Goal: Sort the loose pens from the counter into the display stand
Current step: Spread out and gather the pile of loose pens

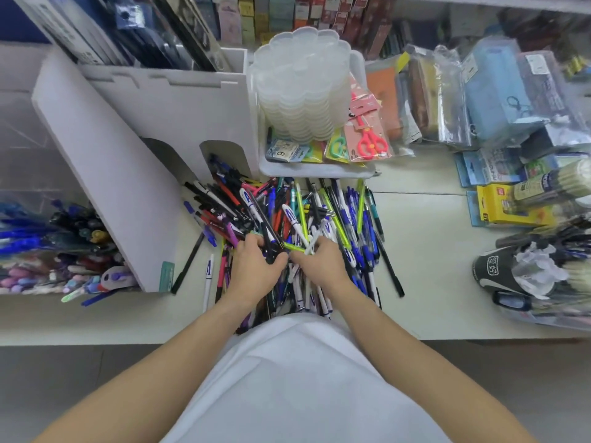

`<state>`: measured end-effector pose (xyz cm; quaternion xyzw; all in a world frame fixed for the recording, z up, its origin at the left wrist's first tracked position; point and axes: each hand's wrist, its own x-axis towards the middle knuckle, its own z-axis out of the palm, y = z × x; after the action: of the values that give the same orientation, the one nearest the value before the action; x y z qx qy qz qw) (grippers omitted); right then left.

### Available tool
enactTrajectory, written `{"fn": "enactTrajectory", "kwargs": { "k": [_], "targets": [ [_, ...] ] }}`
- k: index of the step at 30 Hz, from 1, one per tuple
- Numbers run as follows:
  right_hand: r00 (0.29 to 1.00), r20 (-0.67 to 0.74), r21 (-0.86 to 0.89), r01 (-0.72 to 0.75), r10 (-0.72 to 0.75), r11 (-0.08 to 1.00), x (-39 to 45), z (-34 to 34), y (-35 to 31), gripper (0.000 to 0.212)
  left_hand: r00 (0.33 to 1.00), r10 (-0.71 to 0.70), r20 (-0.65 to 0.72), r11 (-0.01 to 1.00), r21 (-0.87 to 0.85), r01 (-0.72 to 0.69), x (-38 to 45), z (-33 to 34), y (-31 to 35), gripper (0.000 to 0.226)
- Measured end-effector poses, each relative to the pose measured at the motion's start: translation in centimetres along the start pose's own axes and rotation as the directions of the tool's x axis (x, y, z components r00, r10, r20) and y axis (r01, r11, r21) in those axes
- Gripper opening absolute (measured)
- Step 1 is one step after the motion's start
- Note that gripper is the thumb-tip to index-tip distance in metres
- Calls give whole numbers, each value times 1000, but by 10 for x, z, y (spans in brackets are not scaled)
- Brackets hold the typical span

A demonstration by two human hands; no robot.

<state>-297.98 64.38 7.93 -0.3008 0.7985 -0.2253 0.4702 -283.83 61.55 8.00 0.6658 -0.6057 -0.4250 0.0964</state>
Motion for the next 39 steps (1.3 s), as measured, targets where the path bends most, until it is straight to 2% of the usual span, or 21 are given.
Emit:
{"fn": "enactTrajectory", "kwargs": {
  "k": [5,10,17,21,25,30,35,39],
  "targets": [
    [994,34,-131,112,-108,985,5,4,4,46,999,-39,-12,997,-71,38,-2,6,3,46],
    [982,22,-241,190,-190,952,8,9,7,50,994,-98,48,994,-35,99,6,1,2,35],
    [980,-12,-404,176,-197,898,15,12,0,59,985,-140,106,982,-114,151,6,-2,2,33],
    [972,-89,-291,184,-218,939,11,26,7,57,982,-150,112,977,-134,164,7,-4,1,29],
    [980,-99,-215,148,-172,965,14,23,5,45,983,-118,142,973,-179,143,9,-11,1,20],
    [984,-84,-136,144,-156,980,14,11,8,32,975,-82,208,983,-142,113,13,-21,-3,18],
    [975,-14,-295,207,-221,933,16,8,6,58,968,-18,250,995,-95,43,12,-26,-1,18],
    [977,39,-281,211,-209,936,17,8,2,53,969,13,245,996,-93,11,9,-28,0,13]
  ]
}}
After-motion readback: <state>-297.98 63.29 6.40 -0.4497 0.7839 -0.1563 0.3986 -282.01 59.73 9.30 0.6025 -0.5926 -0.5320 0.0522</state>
